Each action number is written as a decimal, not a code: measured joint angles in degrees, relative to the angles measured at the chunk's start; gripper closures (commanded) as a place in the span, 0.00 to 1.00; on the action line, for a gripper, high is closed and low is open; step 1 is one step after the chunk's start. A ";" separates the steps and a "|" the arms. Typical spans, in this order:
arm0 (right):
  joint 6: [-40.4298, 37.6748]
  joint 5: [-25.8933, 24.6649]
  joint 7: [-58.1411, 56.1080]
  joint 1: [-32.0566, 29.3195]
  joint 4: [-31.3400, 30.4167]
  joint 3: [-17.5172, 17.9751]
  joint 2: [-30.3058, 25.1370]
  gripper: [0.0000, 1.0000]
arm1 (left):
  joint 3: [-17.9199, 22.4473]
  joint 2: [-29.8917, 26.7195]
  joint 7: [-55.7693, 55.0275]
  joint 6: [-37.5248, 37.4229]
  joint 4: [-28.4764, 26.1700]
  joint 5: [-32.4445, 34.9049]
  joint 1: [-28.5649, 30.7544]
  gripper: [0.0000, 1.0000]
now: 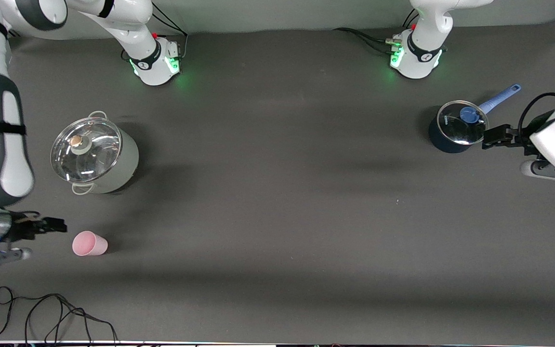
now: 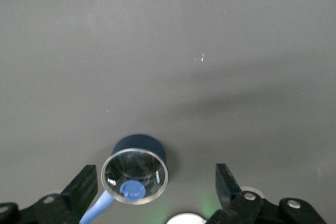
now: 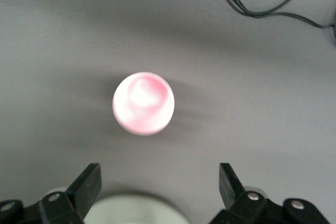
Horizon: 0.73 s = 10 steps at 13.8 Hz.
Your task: Transfer pink cup from left to right arm
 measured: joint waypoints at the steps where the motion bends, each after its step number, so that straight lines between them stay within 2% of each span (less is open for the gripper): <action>1: -3.28 0.01 1.51 0.00 0.68 0.20 -2.08 0.01 | 0.90 -1.70 0.00 2.86 -2.81 0.00 -1.52 0.00; 3: -9.00 0.48 5.48 0.38 1.15 0.57 -6.62 0.00 | 0.99 -4.76 0.00 6.73 -7.66 0.01 -2.51 0.00; 4: -11.13 1.37 6.78 0.83 1.11 0.62 -8.56 0.00 | 0.61 -5.38 0.00 7.71 -8.37 0.03 -2.60 0.00; 7: -14.33 2.83 10.77 2.08 -0.89 0.68 -14.60 0.00 | -1.35 -5.85 0.00 8.31 -7.91 0.18 -2.86 0.00; 10: -14.50 2.99 13.78 3.68 -5.90 0.71 -20.51 0.00 | -1.68 -6.15 0.00 7.67 -7.43 0.40 -3.03 0.00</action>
